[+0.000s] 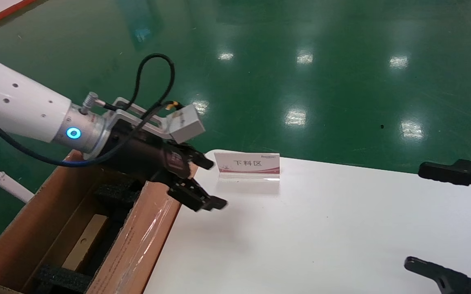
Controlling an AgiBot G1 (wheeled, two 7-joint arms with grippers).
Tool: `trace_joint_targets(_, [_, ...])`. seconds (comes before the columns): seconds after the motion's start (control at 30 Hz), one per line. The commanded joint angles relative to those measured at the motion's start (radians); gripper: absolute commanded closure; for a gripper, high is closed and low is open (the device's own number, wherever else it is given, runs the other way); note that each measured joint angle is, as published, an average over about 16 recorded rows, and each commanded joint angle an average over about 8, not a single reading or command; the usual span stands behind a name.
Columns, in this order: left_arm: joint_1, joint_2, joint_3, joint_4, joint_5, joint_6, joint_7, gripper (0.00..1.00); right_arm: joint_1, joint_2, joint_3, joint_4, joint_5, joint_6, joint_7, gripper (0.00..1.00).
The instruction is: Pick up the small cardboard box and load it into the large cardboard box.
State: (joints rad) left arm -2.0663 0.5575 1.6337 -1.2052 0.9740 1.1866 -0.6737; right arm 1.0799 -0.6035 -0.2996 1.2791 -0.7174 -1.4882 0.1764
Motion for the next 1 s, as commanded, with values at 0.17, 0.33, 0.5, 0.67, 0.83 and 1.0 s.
trace_joint_targets(0.17, [0.155,0.008,-0.211,-0.012,-0.038,0.048,0.076,0.0,0.0,0.0,0.0,0.0,0.0,0.0,0.0,0.0])
trace_joint_targets(0.33, [0.285,0.015,-0.389,-0.023,-0.07,0.089,0.14,0.0,0.0,0.0,-0.001,0.0,0.0,0.0,0.0,0.0])
trace_joint_targets(0.5, [0.414,0.022,-0.565,-0.033,-0.102,0.129,0.203,0.0,0.0,0.0,-0.001,0.0,0.0,0.0,0.0,0.0])
trace_joint_targets(0.67, [0.543,0.029,-0.742,-0.043,-0.133,0.169,0.266,0.0,0.0,0.0,0.0,0.0,0.0,0.0,0.0,0.0])
trace_joint_targets(0.83, [0.673,0.036,-0.919,-0.054,-0.165,0.21,0.33,0.0,-0.001,-0.001,0.002,0.0,-0.001,-0.001,0.001,0.0])
trace_joint_targets(1.0, [0.802,0.043,-1.095,-0.064,-0.197,0.25,0.393,0.0,-0.001,-0.001,0.004,0.001,-0.002,-0.001,0.002,0.0])
